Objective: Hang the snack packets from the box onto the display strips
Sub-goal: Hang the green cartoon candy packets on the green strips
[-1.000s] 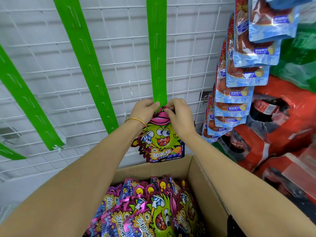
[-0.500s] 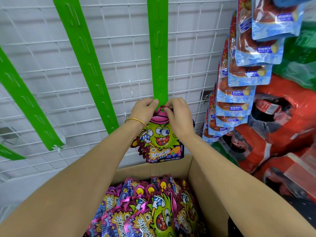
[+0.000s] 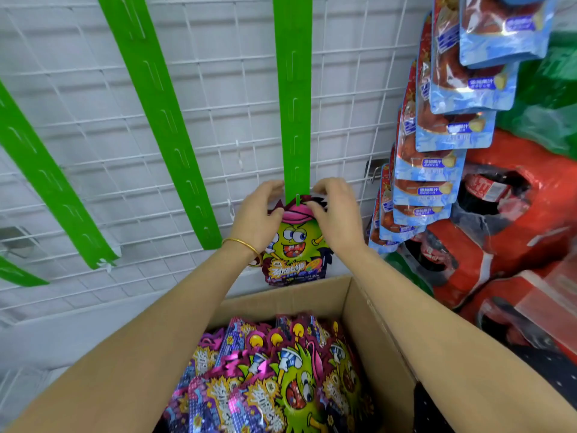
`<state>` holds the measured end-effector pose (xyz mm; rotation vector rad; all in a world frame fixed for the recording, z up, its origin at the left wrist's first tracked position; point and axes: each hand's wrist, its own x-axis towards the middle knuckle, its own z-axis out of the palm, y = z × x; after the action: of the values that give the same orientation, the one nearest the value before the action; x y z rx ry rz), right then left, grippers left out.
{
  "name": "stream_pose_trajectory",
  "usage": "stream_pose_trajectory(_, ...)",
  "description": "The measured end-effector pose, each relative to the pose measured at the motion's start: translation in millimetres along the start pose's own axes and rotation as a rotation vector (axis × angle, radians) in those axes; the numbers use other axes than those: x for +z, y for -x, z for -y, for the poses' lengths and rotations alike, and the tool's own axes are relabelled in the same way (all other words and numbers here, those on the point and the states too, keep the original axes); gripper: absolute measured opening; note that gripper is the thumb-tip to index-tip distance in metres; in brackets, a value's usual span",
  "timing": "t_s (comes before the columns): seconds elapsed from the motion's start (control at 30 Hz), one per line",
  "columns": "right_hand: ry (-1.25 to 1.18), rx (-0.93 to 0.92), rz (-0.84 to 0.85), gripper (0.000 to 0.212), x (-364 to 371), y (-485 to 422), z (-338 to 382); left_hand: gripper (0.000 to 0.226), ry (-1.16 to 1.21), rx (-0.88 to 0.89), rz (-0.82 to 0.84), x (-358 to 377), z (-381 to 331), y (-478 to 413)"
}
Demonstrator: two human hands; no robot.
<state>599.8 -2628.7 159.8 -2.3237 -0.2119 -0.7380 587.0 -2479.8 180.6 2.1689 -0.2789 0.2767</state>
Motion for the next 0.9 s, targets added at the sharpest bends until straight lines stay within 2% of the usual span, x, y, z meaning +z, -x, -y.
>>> stream_pose_trajectory(0.07,0.035,0.005,-0.126,0.018,-6.7,20.4,-4.3,0.046,-0.113,0.086,-0.127,-3.4,6.3,17.1)
stream_pose_trajectory(0.1,0.011,0.045,-0.125,0.016,-7.0,35.6,-9.5,0.046,-0.137,0.1,-0.181,-4.9,10.4,28.2)
stream_pose_trajectory(0.13,-0.047,0.123,-0.046,0.013,-4.6,52.3,-16.6,0.044,-0.138,0.108,-0.215,-5.3,16.1,40.2)
stream_pose_trajectory(0.2,-0.15,0.353,0.337,0.01,7.9,86.7,-34.1,0.04,-0.085,0.082,-0.214,-3.3,27.3,67.7)
stream_pose_trajectory(0.27,-0.14,0.538,0.73,0.01,24.8,119.7,-53.9,0.037,-0.013,-0.017,-0.156,1.1,39.2,96.3)
stream_pose_trajectory(0.33,-0.072,0.625,0.907,0.016,34.2,143.9,-68.6,0.038,0.038,-0.14,-0.104,6.1,52.4,117.8)
stream_pose_trajectory(0.4,0.005,0.528,1.016,0.021,36.6,158.9,-76.9,0.039,0.054,-0.192,-0.08,9.0,63.7,132.8)
stream_pose_trajectory(0.5,0.161,0.153,1.253,0.025,39.6,175.4,-79.5,0.038,0.064,-0.23,-0.05,12.4,76.4,147.6)
stream_pose_trajectory(0.6,0.298,-0.046,1.3,0.026,41.6,188.5,-78.6,0.039,0.071,-0.246,-0.033,17.5,83.0,158.5)
stream_pose_trajectory(0.77,0.32,-0.121,1.333,0.02,32.2,178.3,-74.0,0.035,0.085,-0.231,0.007,19.1,75.0,162.2)
stream_pose_trajectory(0.83,0.246,-0.009,1.33,0.019,24.6,159.7,-63.9,0.028,0.103,-0.245,0.133,21.4,67.5,161.1)
stream_pose_trajectory(0.9,0.086,0.133,1.264,0.012,14.2,137.5,-47.7,0.031,0.132,-0.312,0.364,27.7,61.9,160.1)
